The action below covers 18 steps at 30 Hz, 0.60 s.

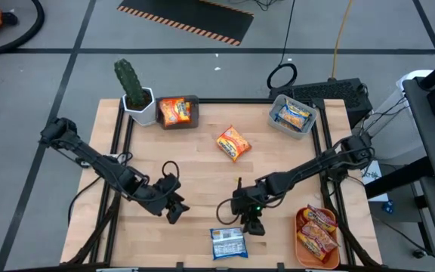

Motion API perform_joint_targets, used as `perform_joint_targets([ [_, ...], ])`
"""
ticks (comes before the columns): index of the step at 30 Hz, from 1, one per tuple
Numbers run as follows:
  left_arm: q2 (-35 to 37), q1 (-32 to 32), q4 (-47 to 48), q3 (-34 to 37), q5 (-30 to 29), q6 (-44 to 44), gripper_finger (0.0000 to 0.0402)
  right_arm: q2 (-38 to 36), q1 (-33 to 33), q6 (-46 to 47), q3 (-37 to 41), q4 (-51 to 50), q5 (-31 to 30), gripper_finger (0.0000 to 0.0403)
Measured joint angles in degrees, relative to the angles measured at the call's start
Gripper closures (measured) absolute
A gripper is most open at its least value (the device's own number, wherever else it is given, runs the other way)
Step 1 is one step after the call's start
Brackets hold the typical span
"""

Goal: Sort Maruchan noodles
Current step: Put the blue noodle pack into the gray bin

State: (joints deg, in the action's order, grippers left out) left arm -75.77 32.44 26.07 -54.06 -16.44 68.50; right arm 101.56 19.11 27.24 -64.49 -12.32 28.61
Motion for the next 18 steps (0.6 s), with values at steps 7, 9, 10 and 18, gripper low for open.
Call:
perform_joint_targets([
  [7,0.00,1.02,2.82,0.00,-0.71,0.26,0.0167,3.78,1.24,-2.57,0.00,2.75,-3.19,0.0234],
  [9,0.00,1.07,2.86,0.00,-0.72,0.27,0.0167,3.70,1.72,-3.34,0.00,3.27,-5.63,0.0234],
  [10,0.00,1.08,2.87,0.00,-0.72,0.27,0.0167,3.69,1.96,-3.98,0.00,3.28,-6.86,0.0234],
  [18,0.00,1.08,2.94,0.00,-0.71,-1.51,0.0167,3.73,2.59,-5.16,1.90,3.40,-7.81,0.0234],
])
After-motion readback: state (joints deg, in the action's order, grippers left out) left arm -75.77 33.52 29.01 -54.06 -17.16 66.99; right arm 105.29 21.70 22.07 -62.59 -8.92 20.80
